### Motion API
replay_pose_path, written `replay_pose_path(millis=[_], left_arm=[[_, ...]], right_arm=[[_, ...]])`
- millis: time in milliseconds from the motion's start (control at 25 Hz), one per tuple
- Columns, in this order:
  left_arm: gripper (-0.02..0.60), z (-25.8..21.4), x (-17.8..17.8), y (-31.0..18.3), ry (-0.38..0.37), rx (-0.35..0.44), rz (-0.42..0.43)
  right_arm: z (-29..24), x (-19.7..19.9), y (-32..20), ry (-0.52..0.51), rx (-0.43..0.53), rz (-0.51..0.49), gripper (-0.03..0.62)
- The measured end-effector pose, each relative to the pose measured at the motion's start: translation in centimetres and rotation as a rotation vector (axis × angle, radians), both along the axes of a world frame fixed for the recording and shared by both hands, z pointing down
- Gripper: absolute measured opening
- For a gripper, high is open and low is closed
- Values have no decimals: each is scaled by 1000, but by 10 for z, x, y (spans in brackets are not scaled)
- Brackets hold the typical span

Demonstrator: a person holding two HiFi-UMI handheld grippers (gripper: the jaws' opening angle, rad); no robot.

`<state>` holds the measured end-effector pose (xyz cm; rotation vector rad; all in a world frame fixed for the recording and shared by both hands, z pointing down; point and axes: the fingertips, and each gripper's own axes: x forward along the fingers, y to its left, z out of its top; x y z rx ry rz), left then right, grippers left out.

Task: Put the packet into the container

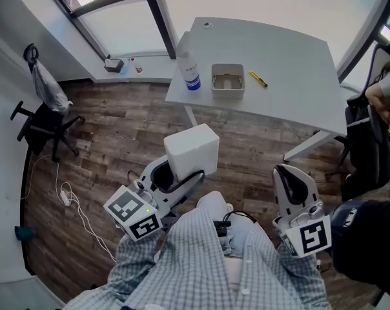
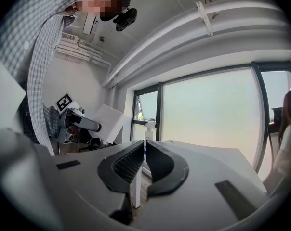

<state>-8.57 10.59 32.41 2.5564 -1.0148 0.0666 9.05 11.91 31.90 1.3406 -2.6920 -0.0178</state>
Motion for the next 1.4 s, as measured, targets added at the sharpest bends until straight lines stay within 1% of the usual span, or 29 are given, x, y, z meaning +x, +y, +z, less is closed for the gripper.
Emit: replay_pose_path(millis=[240,560,720,880,1080,1400], left_arm=[[272,5,2,-8,-1,-10,-11],[272,13,11,-32,12,-30,12],[272,15,16,-51,15,-38,36],[272,17,19,-74,14,-51,54],[272,18,21,-103,1,-76,76],[272,21,19,-149,-3,-100,108]], right_arm=[[10,4,-5,-4,-33,-2,26],[12,1,-31,14,-41,-12,25],[3,-2,-50,-31,-39,19,25],[14,2,-67,24,-60,10,26],[15,5,-95,0,-69,38,26],[17,3,-136,-9,-96,81,26]])
